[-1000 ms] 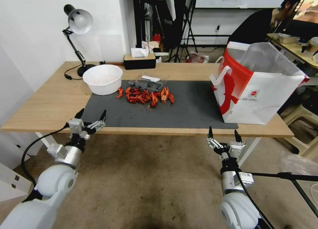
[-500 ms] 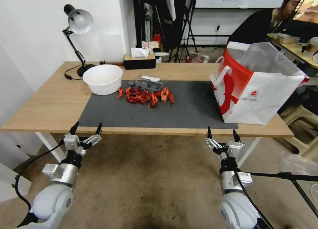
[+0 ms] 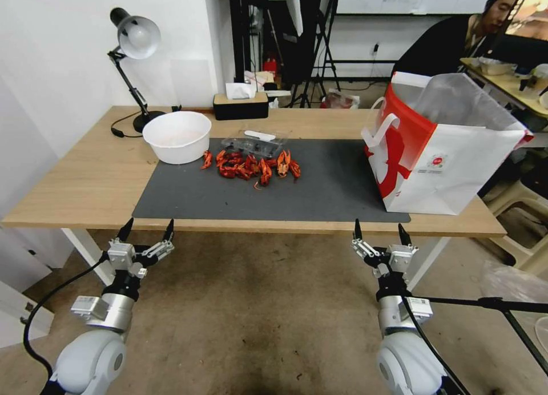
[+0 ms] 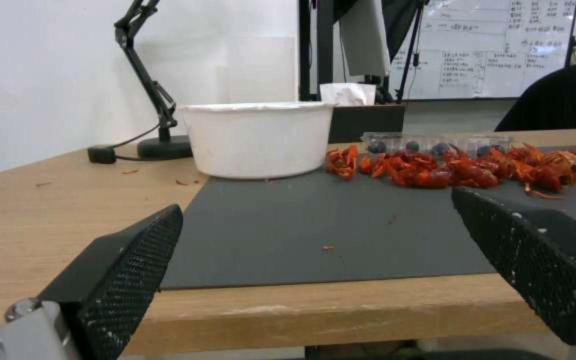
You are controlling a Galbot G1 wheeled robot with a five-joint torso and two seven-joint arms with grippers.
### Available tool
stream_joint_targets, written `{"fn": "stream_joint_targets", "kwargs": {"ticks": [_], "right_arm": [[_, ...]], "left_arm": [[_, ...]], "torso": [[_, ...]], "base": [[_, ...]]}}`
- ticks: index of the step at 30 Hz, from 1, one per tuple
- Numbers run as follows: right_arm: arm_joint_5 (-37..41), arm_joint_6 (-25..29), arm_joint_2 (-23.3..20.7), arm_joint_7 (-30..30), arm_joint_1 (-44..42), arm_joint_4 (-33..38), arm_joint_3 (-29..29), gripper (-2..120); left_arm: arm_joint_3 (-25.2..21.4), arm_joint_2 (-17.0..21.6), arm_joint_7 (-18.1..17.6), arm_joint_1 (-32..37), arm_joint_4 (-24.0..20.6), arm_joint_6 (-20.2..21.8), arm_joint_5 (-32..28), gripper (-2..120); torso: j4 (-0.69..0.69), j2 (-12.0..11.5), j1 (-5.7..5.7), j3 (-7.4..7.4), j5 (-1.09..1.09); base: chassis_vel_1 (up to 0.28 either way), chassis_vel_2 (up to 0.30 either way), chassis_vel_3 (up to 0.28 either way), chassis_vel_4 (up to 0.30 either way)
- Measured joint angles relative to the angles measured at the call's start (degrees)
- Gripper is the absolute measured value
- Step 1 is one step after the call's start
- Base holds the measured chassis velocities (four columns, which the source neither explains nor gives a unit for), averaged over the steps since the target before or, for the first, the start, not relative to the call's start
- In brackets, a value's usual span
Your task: Pick up the trash from the table and place it into the takeout bag.
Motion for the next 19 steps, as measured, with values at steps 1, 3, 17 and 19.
{"fn": "stream_joint_targets", "kwargs": {"ticks": [1, 3, 17, 19], "right_arm": [[-0.01, 0.04, 0.01, -0.01, 0.00, -0.01, 0.00, 100], [-0.01, 0.04, 0.01, -0.02, -0.01, -0.02, 0.00, 100], [-0.02, 0.09, 0.04, -0.03, -0.02, -0.04, -0.03, 100], [-0.02, 0.09, 0.04, -0.03, -0.01, -0.05, -0.03, 100]], "left_arm": [[0.00, 0.03, 0.00, -0.02, 0.01, -0.01, 0.02, 100], [0.00, 0.04, 0.00, -0.02, 0.01, -0.01, 0.02, 100], [0.01, 0.13, -0.04, -0.10, 0.06, -0.01, 0.02, 100], [0.02, 0.13, -0.04, -0.11, 0.07, -0.01, 0.02, 100]], "torso": [[0.00, 0.00, 0.00, 0.00, 0.00], [0.00, 0.00, 0.00, 0.00, 0.00], [0.00, 0.00, 0.00, 0.00, 0.00], [0.00, 0.00, 0.00, 0.00, 0.00]], "base": [[0.000, 0.000, 0.000, 0.000], [0.000, 0.000, 0.000, 0.000], [0.000, 0.000, 0.000, 0.000], [0.000, 0.000, 0.000, 0.000]]}}
